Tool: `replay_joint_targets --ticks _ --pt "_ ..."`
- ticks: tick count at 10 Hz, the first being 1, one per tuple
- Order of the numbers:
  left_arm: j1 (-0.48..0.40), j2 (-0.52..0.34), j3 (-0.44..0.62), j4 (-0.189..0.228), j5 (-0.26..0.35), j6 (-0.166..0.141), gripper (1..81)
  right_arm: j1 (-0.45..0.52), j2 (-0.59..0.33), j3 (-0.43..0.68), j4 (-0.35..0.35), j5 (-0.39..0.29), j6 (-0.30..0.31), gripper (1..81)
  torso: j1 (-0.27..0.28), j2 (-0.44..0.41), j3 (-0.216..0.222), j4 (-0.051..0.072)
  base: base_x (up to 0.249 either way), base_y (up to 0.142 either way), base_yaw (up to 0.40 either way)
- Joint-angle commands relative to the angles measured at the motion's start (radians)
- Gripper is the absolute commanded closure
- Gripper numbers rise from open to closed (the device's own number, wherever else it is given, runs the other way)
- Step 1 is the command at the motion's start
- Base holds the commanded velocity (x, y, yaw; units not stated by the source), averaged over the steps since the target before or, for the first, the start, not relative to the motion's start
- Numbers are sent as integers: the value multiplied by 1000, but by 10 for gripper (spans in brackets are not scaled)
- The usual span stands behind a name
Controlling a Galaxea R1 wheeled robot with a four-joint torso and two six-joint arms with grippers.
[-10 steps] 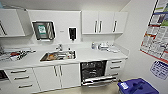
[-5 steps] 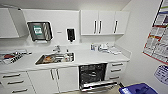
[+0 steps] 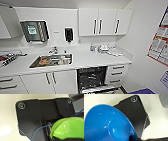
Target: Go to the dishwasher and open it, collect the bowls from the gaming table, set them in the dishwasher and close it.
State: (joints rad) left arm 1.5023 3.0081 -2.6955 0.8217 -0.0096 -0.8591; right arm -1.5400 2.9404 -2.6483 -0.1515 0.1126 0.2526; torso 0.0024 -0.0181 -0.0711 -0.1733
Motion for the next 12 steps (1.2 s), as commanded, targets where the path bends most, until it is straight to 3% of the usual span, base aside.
replay_joint_targets --ticks 1,7,12 --pt "-29 2 5 2 39 8 811 28 -8 -1 -7 -45 -1 811 0 0 0 0 193 -94 0" --pt "-29 -1 5 -1 39 8 811 30 -8 -7 -7 -45 -1 811 -2 -2 1 0 168 -82 0" --pt "-26 -7 5 -1 37 8 811 33 -4 -7 -7 -47 -3 811 -2 -2 1 0 135 0 0"
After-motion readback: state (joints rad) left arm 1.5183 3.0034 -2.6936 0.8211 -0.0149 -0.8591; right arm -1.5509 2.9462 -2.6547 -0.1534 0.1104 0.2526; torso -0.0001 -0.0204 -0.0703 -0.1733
